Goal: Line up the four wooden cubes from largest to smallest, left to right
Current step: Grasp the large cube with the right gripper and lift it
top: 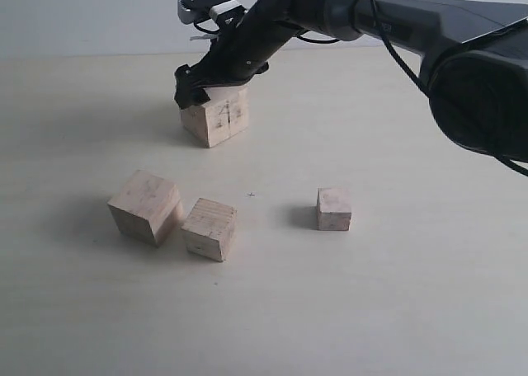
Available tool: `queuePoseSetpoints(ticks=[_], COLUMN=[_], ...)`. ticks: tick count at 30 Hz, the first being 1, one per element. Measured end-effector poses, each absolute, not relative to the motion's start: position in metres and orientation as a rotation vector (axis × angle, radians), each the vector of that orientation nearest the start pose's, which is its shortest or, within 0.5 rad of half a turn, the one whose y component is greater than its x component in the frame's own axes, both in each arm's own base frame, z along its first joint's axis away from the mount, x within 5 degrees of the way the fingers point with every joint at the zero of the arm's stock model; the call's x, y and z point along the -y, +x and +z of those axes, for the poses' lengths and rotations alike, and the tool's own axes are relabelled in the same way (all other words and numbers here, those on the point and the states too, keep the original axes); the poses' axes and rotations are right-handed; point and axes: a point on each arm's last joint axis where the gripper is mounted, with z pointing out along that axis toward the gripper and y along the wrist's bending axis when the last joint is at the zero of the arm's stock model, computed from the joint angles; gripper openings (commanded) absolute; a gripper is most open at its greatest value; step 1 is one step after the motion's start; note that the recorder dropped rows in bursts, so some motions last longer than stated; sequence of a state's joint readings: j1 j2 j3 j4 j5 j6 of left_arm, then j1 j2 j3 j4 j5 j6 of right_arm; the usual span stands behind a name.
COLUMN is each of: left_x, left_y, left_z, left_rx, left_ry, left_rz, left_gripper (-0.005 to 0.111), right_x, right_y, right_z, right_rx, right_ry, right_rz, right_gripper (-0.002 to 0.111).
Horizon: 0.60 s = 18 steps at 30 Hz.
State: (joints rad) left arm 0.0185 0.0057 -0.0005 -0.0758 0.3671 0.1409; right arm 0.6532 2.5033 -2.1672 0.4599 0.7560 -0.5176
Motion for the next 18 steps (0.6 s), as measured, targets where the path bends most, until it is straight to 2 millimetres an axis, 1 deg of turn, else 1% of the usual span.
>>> queuePoseSetpoints(ticks=[12, 16, 18], left_x=[0.001, 0.001, 0.001], left_y=[0.053, 0.053, 0.053], left_z=[0.18, 0.18, 0.18], left_rx=[-1.854, -1.854, -1.854], left_ry=[0.067, 0.067, 0.067], left_rz=[0.036, 0.036, 0.036], left_gripper=[0.0, 0.0, 0.0], right_x=[-0.355, -0.355, -0.354], right_y=[0.418, 0.419, 0.419], right_z=[0.147, 0.132, 0.128], right_rx=[-2.295, -2.323, -2.327], right_ry=[-1.152, -1.162, -1.174], right_rz=[0.578, 0.571, 0.557], right_gripper=[0.102, 0.101, 0.095])
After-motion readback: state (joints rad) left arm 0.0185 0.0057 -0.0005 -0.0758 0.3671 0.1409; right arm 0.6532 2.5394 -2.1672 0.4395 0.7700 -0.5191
